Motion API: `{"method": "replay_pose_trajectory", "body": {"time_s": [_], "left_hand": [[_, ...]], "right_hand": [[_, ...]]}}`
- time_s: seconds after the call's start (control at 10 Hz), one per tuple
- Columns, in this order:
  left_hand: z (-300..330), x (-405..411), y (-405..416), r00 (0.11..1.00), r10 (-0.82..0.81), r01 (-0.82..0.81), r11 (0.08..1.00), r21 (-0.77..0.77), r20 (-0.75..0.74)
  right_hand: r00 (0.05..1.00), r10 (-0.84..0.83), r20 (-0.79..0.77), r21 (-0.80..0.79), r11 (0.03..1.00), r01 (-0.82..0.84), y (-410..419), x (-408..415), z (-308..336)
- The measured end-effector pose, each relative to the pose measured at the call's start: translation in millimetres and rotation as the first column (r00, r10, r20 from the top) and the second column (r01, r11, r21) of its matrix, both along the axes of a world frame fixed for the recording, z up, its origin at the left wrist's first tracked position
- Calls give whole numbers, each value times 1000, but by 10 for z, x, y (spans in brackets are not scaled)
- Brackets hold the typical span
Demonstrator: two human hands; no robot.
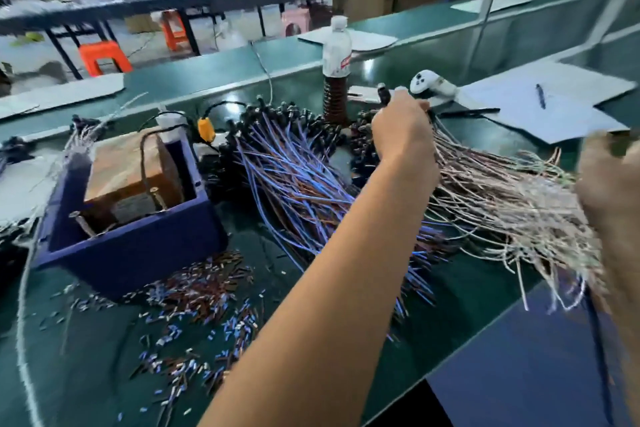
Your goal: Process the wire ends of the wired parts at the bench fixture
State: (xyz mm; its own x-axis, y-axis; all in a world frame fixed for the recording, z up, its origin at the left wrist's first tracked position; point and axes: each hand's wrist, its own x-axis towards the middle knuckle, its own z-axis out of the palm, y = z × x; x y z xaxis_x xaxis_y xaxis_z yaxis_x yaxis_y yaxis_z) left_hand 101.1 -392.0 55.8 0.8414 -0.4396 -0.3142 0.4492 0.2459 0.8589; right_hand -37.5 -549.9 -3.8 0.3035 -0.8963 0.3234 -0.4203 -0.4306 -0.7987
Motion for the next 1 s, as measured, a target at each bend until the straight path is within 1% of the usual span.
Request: {"method": "replay_pose_trajectory", "body": {"time_s": [0.1, 0.2, 0.3, 0.4, 0.5, 0.6, 0.7, 0.8, 0.9, 1.0], "left_hand": [[-56, -51, -394, 980, -157, 145, 983, 110, 118], [-83, -88, -629, 931, -319, 271, 930, 249, 177], [-62, -55, -639, 950, -301, 283, 943, 176, 83], [5, 85, -637, 970, -243, 243, 969, -37, -2], [68, 191, -646, 980, -180, 164, 972, -166, -85], [-43, 220, -649, 972, -177, 144, 968, -204, -152], [-196, 230, -577, 943, -245, 203, 960, -194, -224], [-254, 149, -414, 955, -215, 184, 969, -163, -202], [-264, 24, -45, 959, -274, 260, 950, -173, -67], [-388, -40, 502, 939, -314, 335, 927, -170, 139]], "right_hand": [[981, 122, -149, -458, 871, -178, 143, -6, 198], [866, 319, -384, -423, 773, -473, 306, 103, 274], [830, 417, -369, -295, 795, -530, 197, 83, 304], [879, 313, -360, -421, 787, -452, 37, -31, 370], [930, 163, -328, -520, 791, -322, -59, -23, 406], [879, 131, -458, -465, 808, -362, -203, 196, 190], [728, 130, -674, -311, 843, -438, -273, 373, -131], [648, 67, -759, -248, 890, -382, -256, 393, -239], [668, 2, -744, -276, 910, -310, -153, 390, -103], [919, 217, -328, -420, 838, -348, 137, 301, 224]]}}
